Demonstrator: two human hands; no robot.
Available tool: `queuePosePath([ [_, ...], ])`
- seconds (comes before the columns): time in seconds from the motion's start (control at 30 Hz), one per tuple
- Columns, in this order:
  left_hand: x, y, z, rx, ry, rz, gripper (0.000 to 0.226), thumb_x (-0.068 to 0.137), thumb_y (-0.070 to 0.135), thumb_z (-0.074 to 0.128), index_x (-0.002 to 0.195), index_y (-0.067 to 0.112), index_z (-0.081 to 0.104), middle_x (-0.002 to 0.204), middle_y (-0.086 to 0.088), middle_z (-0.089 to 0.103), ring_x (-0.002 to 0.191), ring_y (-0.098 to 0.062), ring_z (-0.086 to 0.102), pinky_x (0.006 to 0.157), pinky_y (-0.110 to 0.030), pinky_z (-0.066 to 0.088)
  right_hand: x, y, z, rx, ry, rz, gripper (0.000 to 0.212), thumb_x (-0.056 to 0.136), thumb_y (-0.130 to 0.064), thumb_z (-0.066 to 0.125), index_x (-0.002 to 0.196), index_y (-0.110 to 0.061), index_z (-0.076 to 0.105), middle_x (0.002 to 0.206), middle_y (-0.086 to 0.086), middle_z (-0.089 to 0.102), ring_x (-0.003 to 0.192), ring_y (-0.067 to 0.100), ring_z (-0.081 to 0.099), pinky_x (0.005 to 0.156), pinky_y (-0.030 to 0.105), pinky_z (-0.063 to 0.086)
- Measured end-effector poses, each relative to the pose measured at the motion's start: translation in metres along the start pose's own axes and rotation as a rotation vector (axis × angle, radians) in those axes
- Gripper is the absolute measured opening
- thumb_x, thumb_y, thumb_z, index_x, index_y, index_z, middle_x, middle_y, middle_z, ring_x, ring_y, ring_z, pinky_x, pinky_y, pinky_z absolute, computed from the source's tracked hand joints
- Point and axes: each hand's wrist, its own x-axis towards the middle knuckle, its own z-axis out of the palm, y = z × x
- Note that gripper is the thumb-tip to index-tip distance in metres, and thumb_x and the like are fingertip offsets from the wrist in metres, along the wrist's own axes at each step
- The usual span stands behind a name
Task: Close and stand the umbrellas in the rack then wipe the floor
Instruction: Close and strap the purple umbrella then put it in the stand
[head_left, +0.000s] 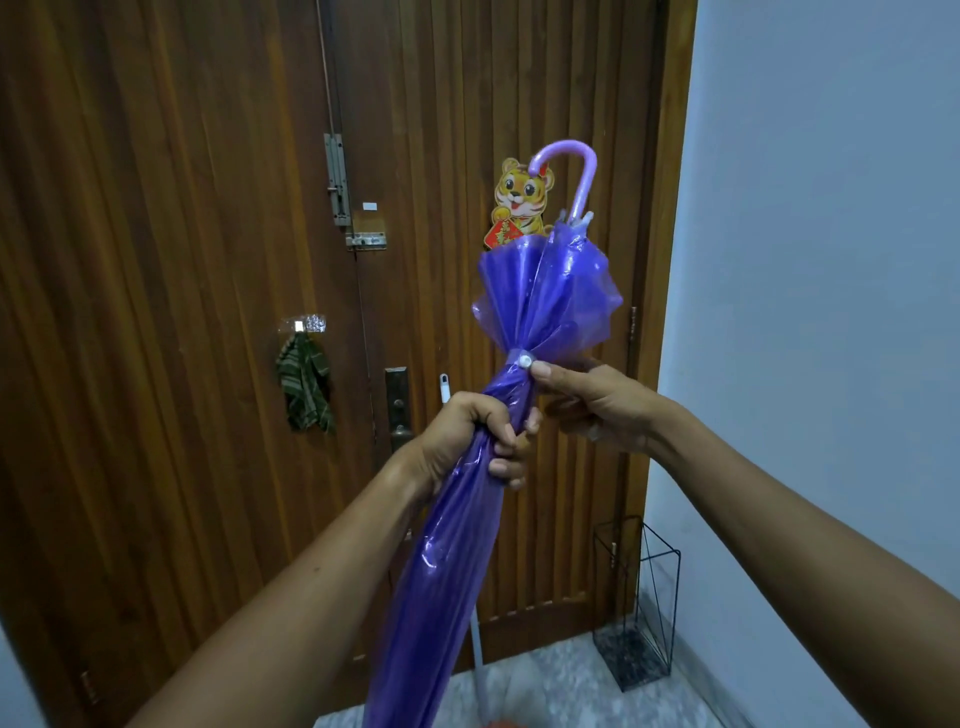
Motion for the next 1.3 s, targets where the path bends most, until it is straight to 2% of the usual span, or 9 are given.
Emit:
queuePosePath([
  [0.1,0.001,0.000,0.000,-0.047,-0.122,-0.044,0.028,0.062,0.008,0.059,0.088,-0.002,0.060,0.061,-0.009,0.057,0.053,-0.020,0.058,0.062,-0.032,0.053,0.002,0.005,0.000,0.084,-0.021,-0.034,0.046,0.079,-0.035,0.084,0.113,-0.011,0.065,0.098,0.020,0.051,0.081,0.031,0.044,0.070,0.036,0.037],
  [0.17,0.002,-0.001,-0.003,0.015,-0.055,-0.076,0.032,0.065,0.012,0.059,0.092,-0.006,0.062,0.072,-0.016,0.062,0.066,-0.026,0.061,0.074,-0.039,0.053,0.004,0.004,0.003,0.099,0.020,-0.086,0.047,0.081,-0.030,0.084,0.118,-0.009,0.065,0.109,0.020,0.051,0.094,0.036,0.042,0.078,0.042,0.036],
  [0.27,0.005,-0.008,-0.012,0.386,0.329,-0.058,0.036,0.077,0.027,0.069,0.106,0.007,0.065,0.091,-0.012,0.070,0.081,-0.026,0.069,0.088,-0.044,0.054,0.004,0.000,0.010,-0.067,0.161,-0.190,0.024,0.086,-0.020,0.076,0.103,-0.005,0.069,0.090,0.008,0.072,0.077,0.023,0.069,0.066,0.022,0.050],
  [0.33,0.008,-0.016,-0.010,0.610,0.571,0.020,0.042,0.077,0.033,0.079,0.116,0.022,0.064,0.104,-0.003,0.073,0.095,-0.021,0.071,0.092,-0.044,0.056,0.008,0.003,0.015,-0.263,0.264,-0.261,0.024,0.086,-0.022,0.076,0.105,-0.008,0.070,0.094,0.003,0.078,0.087,0.015,0.076,0.075,0.025,0.057],
  [0.53,0.022,-0.037,0.001,0.567,0.902,0.093,0.043,0.077,0.022,0.077,0.115,0.019,0.058,0.103,-0.006,0.069,0.092,-0.020,0.068,0.081,-0.038,0.055,0.019,0.000,0.030,-0.608,0.344,-0.234,0.041,0.076,-0.046,0.081,0.100,-0.014,0.072,0.090,-0.001,0.077,0.083,0.009,0.075,0.080,0.037,0.063],
  [0.7,0.018,-0.029,0.003,0.619,0.934,0.134,0.037,0.078,0.008,0.071,0.112,0.017,0.059,0.096,-0.008,0.068,0.083,-0.021,0.068,0.070,-0.033,0.051,0.013,-0.004,0.025,-0.576,0.332,-0.173,0.048,0.071,-0.052,0.078,0.093,-0.009,0.073,0.088,0.001,0.078,0.083,0.011,0.075,0.081,0.034,0.062],
  [0.87,0.017,-0.025,0.002,0.625,0.954,0.143,0.031,0.077,0.011,0.072,0.106,0.017,0.060,0.093,-0.007,0.067,0.080,-0.021,0.067,0.066,-0.031,0.048,0.008,-0.003,0.023,-0.483,0.235,-0.192,0.044,0.090,-0.033,0.072,0.083,0.010,0.065,0.068,0.006,0.068,0.053,0.000,0.061,0.052,0.011,0.046],
  [1.1,0.008,0.002,0.000,0.637,0.876,0.123,0.021,0.069,0.005,0.073,0.072,0.014,0.053,0.069,-0.002,0.057,0.062,-0.016,0.056,0.061,-0.029,0.042,-0.005,-0.015,0.014,-0.528,0.109,-0.231,0.046,0.097,-0.035,0.062,0.083,0.009,0.063,0.069,0.014,0.055,0.060,0.023,0.048,0.052,0.021,0.041],
  [1.3,-0.006,0.019,-0.002,0.496,0.534,0.034,0.013,0.073,0.000,0.060,0.078,0.008,0.050,0.056,-0.002,0.054,0.045,-0.015,0.053,0.055,-0.030,0.047,-0.008,-0.014,0.012,-0.437,0.099,-0.233,0.052,0.091,-0.046,0.060,0.092,0.006,0.064,0.075,0.010,0.057,0.067,0.020,0.052,0.062,0.025,0.046],
])
